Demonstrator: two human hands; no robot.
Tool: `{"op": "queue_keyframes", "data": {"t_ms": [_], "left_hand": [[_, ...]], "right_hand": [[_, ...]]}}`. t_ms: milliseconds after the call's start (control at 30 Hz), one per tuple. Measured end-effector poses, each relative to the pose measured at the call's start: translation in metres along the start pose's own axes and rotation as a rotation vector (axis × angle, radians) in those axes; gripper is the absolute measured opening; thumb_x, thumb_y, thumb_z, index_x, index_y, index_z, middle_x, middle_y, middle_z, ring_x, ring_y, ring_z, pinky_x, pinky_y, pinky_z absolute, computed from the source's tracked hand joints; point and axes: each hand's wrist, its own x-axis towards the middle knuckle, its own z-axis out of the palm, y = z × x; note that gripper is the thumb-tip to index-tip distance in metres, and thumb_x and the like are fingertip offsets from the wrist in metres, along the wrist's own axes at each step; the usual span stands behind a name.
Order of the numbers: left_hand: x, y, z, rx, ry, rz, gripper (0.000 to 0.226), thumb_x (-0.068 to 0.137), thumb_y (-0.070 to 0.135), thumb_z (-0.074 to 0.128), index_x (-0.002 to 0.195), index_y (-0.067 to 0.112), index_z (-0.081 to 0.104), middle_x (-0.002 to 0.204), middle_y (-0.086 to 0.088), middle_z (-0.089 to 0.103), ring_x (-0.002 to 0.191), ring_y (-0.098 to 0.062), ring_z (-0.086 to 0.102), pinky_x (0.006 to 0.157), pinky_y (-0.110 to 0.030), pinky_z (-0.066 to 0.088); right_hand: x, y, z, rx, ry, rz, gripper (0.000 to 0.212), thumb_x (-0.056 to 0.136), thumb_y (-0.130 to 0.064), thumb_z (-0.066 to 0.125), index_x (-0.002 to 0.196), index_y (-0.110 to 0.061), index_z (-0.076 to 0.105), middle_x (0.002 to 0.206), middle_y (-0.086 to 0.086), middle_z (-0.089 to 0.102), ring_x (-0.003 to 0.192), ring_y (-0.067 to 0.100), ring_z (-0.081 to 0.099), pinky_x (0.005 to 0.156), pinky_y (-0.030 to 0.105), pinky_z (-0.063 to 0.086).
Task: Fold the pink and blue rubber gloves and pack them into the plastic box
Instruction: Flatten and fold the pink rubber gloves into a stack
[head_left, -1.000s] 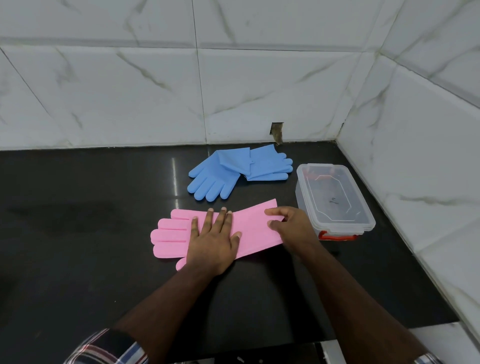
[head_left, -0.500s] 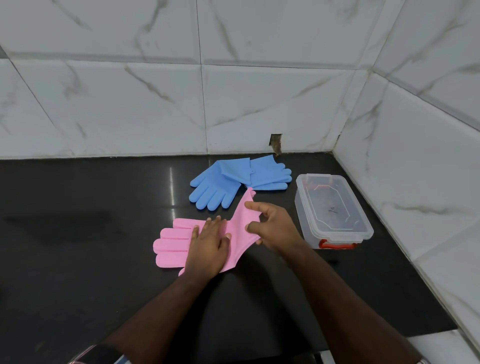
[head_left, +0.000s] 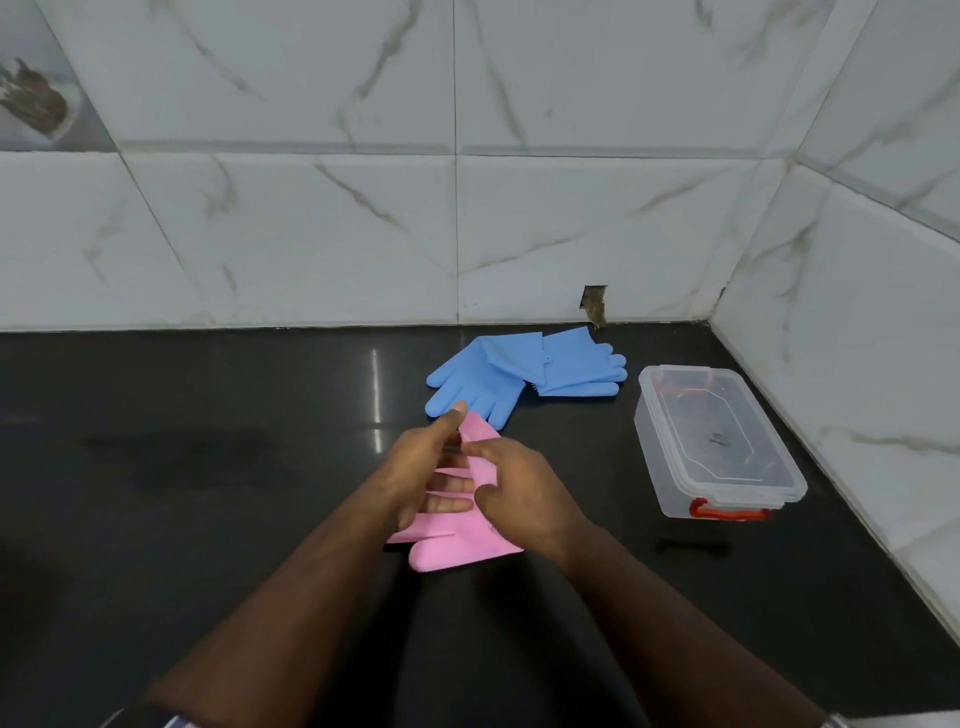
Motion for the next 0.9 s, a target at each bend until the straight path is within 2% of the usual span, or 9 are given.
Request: {"op": "queue_keyframes", "data": {"t_ms": [100, 233, 333, 400, 500, 567, 667, 767, 900], "left_hand": [[0.0, -0.001, -0.008, 0.019, -0.023, 0.012, 0.034, 0.096, 0.041, 0.066, 0.103, 0.008, 0.07, 0.096, -0.012, 0.074, 0.07, -0.025, 0.074, 0.065, -0.041, 0.063], [0.01, -0.006, -0.014, 0.117, 0.059, 0.083, 0.02, 0.1, 0.013, 0.057, 0.09, 0.005, 0.072, 0.076, -0.012, 0.068, 0.048, -0.015, 0.059, 0.045, -0.026, 0.052], [0.016, -0.005, -0.016, 0.132, 0.069, 0.075, 0.018, 0.1, 0.013, 0.057, 0.099, 0.005, 0.073, 0.087, -0.013, 0.076, 0.068, -0.025, 0.072, 0.065, -0.041, 0.063], [0.018, -0.005, -0.016, 0.147, 0.076, 0.069, 0.018, 0.1, 0.014, 0.058, 0.1, 0.007, 0.074, 0.095, -0.014, 0.078, 0.084, -0.032, 0.075, 0.075, -0.049, 0.063], [0.021, -0.008, -0.017, 0.159, 0.089, 0.053, 0.017, 0.1, 0.017, 0.058, 0.102, 0.008, 0.073, 0.099, -0.014, 0.078, 0.088, -0.032, 0.075, 0.076, -0.05, 0.063], [0.024, -0.011, -0.02, 0.161, 0.099, 0.043, 0.017, 0.098, 0.021, 0.062, 0.101, 0.007, 0.072, 0.1, -0.013, 0.077, 0.085, -0.03, 0.074, 0.074, -0.044, 0.062], [0.025, -0.014, -0.023, 0.206, 0.063, 0.025, 0.021, 0.091, 0.028, 0.073, 0.103, 0.011, 0.071, 0.1, -0.008, 0.077, 0.091, -0.024, 0.073, 0.079, -0.042, 0.06], [0.025, -0.015, -0.022, 0.26, 0.047, 0.031, 0.021, 0.09, 0.021, 0.075, 0.109, 0.015, 0.068, 0.102, -0.005, 0.075, 0.094, -0.024, 0.073, 0.08, -0.042, 0.062], [0.026, -0.011, -0.016, 0.276, 0.044, 0.085, 0.013, 0.091, 0.013, 0.072, 0.103, 0.016, 0.07, 0.104, -0.017, 0.075, 0.087, -0.03, 0.071, 0.074, -0.046, 0.06]], "right_hand": [[0.001, -0.005, 0.01, -0.011, -0.023, -0.034, 0.047, 0.09, -0.005, 0.056, 0.132, -0.024, 0.059, 0.132, -0.007, 0.06, 0.111, 0.007, 0.057, 0.089, 0.013, 0.038], [-0.005, 0.004, 0.017, 0.181, -0.015, -0.038, 0.039, 0.084, -0.037, 0.074, 0.12, -0.033, 0.061, 0.114, -0.019, 0.062, 0.097, -0.002, 0.059, 0.08, 0.014, 0.046], [-0.012, 0.034, 0.017, 0.238, 0.166, 0.055, 0.048, 0.083, -0.034, 0.077, 0.127, -0.031, 0.057, 0.117, -0.018, 0.06, 0.101, -0.001, 0.057, 0.085, 0.021, 0.05], [-0.021, 0.056, 0.021, 0.221, 0.166, 0.143, 0.064, 0.081, -0.026, 0.078, 0.138, -0.028, 0.05, 0.128, -0.01, 0.056, 0.105, 0.002, 0.056, 0.086, 0.021, 0.05], [-0.029, 0.07, 0.038, 0.143, 0.054, 0.186, 0.084, 0.075, -0.03, 0.079, 0.148, -0.031, 0.037, 0.146, -0.006, 0.042, 0.127, 0.01, 0.045, 0.103, 0.035, 0.046], [-0.029, 0.071, 0.048, 0.119, 0.109, 0.167, 0.082, 0.075, -0.039, 0.079, 0.146, -0.032, 0.039, 0.149, -0.009, 0.037, 0.135, 0.01, 0.036, 0.111, 0.036, 0.038], [-0.025, 0.066, 0.054, 0.116, 0.178, 0.139, 0.065, 0.083, -0.041, 0.074, 0.141, -0.033, 0.047, 0.146, -0.012, 0.042, 0.134, 0.009, 0.037, 0.111, 0.032, 0.036], [-0.023, 0.065, 0.055, 0.148, 0.247, 0.143, 0.054, 0.087, -0.034, 0.071, 0.138, -0.029, 0.052, 0.141, -0.007, 0.052, 0.124, 0.01, 0.05, 0.104, 0.038, 0.048], [-0.027, 0.071, 0.057, 0.161, 0.188, 0.147, 0.082, 0.075, -0.046, 0.079, 0.145, -0.03, 0.04, 0.146, -0.007, 0.04, 0.129, 0.013, 0.044, 0.103, 0.038, 0.048]]}}
